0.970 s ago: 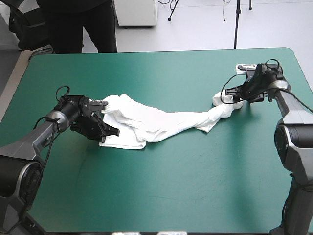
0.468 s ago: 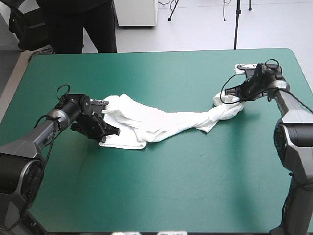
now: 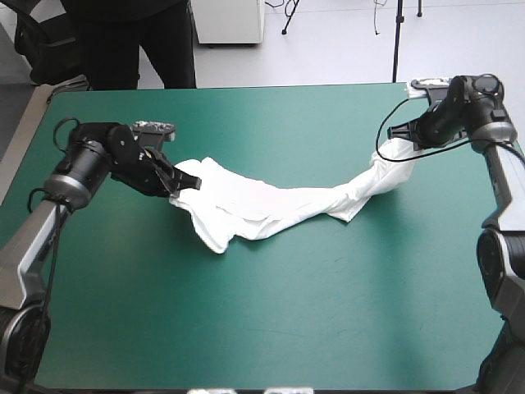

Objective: Fold the cloth

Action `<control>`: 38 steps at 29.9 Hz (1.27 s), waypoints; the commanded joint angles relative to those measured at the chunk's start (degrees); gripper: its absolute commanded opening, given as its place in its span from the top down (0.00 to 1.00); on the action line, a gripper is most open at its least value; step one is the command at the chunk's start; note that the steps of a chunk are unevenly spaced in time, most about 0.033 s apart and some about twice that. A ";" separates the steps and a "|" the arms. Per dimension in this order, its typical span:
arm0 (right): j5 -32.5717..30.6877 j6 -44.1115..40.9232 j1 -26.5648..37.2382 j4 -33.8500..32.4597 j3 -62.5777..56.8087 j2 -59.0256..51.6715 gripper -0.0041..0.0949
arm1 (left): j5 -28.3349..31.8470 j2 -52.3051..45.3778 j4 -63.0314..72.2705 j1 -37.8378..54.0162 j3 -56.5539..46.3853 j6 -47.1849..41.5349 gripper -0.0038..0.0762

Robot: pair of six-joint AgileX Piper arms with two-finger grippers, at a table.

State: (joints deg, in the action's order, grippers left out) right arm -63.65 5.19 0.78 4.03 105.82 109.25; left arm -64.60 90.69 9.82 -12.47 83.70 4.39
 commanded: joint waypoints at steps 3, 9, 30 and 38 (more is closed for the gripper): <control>0.07 0.67 0.31 -1.56 2.00 -11.91 0.97 | -2.20 -8.89 3.74 -0.12 10.06 -0.66 0.96; 2.26 1.56 0.10 -1.30 2.00 -21.33 0.97 | -2.93 -14.46 6.19 -0.12 22.75 -0.66 0.96; 7.91 2.59 -4.17 2.34 10.59 -48.95 0.97 | -2.80 -26.35 6.03 -0.12 54.97 -1.18 0.96; 3.97 2.25 -10.17 -0.95 10.59 -54.28 0.97 | -3.30 -30.59 6.70 -0.12 54.97 -1.18 0.96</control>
State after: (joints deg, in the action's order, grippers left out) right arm -62.61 7.15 -8.63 4.10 115.29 56.39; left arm -71.79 60.26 15.75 -12.47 138.19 3.51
